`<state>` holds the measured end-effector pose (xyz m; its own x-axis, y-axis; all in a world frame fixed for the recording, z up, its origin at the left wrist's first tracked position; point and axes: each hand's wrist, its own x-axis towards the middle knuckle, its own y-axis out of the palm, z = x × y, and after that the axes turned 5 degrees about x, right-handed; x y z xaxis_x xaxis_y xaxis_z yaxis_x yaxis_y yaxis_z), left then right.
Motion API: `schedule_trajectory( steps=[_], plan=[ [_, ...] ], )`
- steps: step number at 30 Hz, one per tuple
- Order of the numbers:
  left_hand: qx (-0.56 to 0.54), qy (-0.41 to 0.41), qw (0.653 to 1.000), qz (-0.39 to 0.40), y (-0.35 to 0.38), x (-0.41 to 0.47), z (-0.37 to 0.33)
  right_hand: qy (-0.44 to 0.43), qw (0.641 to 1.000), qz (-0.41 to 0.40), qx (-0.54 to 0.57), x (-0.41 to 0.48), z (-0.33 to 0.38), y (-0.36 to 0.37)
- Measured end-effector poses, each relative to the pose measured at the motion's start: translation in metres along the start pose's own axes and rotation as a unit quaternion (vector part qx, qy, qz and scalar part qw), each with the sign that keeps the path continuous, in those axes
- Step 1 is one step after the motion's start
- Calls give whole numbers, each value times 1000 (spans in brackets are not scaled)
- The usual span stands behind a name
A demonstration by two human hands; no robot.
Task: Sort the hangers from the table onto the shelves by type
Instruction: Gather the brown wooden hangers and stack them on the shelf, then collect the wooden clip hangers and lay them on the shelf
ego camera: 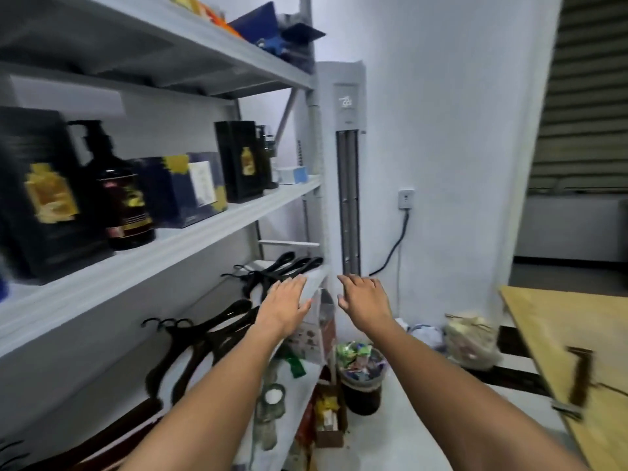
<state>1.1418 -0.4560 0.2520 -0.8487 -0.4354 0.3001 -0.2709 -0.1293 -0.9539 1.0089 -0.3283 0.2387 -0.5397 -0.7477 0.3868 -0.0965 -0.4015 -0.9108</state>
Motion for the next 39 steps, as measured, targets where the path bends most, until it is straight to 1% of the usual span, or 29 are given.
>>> schedule_trajectory(
  steps=[9,18,25,31,39],
  plan=[
    [-33,107,994,9,25,76,-122,115,992,6,-58,-34,-143,-16],
    [-47,219,974,34,62,126,-225,244,966,19,-83,-83,-239,-27],
    [-82,296,951,39,96,181,-306,333,936,28,-110,-109,-311,-32],
    [-99,356,928,42,126,233,-367,413,902,39,-118,-116,-376,-27],
    [-86,451,885,76,158,301,-439,498,857,38,-131,-111,-452,-30]
  ],
)
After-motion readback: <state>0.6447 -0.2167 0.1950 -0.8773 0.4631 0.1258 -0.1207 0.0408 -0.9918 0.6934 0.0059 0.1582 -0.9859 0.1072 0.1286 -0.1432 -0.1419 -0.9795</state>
